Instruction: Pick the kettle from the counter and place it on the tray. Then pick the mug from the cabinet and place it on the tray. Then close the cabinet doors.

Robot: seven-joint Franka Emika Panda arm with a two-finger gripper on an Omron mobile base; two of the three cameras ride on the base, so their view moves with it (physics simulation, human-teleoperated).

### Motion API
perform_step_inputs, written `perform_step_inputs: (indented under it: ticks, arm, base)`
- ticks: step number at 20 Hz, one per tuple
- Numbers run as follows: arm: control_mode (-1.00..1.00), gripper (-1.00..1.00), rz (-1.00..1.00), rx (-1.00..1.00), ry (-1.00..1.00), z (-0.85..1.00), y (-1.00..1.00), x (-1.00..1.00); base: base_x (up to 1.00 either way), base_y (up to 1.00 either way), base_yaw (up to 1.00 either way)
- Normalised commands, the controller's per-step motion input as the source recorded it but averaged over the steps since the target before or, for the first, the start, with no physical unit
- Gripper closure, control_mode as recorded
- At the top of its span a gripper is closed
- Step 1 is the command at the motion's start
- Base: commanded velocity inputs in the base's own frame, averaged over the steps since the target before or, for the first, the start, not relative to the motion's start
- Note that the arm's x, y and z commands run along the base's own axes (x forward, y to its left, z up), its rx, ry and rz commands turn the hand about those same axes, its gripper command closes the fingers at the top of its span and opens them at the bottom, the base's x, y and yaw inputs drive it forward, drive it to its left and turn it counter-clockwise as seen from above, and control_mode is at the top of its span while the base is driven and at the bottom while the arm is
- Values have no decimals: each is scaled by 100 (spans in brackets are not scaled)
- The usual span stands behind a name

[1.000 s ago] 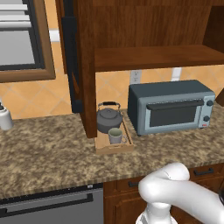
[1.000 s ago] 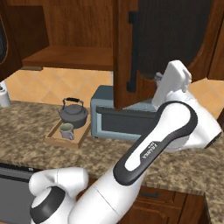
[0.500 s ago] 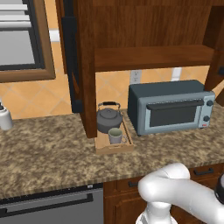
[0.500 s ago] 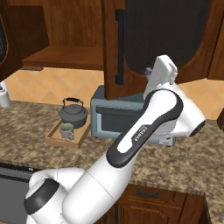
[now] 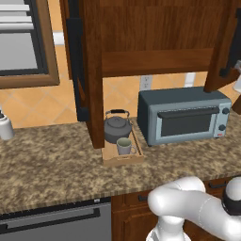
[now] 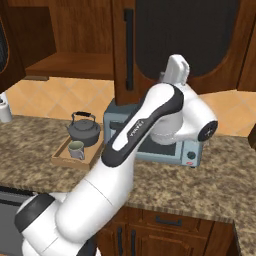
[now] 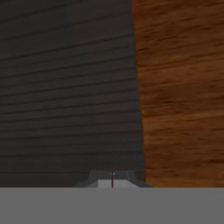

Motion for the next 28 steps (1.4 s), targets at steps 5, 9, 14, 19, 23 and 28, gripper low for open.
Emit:
perform_step_inputs:
  ticks: [5, 9, 14, 19, 23, 28]
  arm:
    - [-100, 100, -4, 0, 22, 1, 31, 61]
    - [-100, 100, -1, 0, 20, 0, 22, 69]
    - [-100, 100, -3, 1, 10, 0, 23, 71]
    - [-100, 100, -7, 0, 0, -2, 30, 68]
    - [-100, 100, -8, 0, 0, -2, 29, 54]
    - [-100, 100, -7, 0, 1, 0, 23, 54]
  base:
    - [0, 0, 0]
    - [0, 0, 0]
    - [0, 0, 0]
    - [0, 0, 0]
    - [0, 0, 0]
    - [0, 0, 0]
